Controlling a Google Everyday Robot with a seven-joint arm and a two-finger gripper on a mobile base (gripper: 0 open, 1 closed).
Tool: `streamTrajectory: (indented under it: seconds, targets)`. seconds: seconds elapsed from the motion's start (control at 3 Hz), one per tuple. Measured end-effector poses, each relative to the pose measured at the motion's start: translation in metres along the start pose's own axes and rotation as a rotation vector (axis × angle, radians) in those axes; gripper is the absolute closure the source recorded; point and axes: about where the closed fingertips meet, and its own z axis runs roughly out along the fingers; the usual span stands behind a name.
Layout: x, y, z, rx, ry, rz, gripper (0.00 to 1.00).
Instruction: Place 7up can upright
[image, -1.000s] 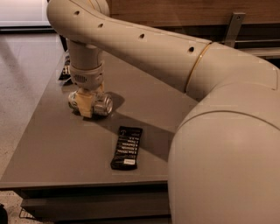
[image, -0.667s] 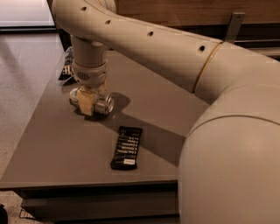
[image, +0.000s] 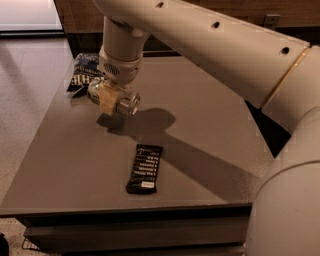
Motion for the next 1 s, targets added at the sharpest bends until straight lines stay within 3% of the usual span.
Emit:
streamTrajectory:
  seconds: [0.33, 1.0]
  targets:
    - [-0.007, -0.019, -0.019, 0.033, -0.089, -0.032, 1.0]
    - [-0.03, -0.037, -0.029, 0.098, -0.322, -0.193, 1.0]
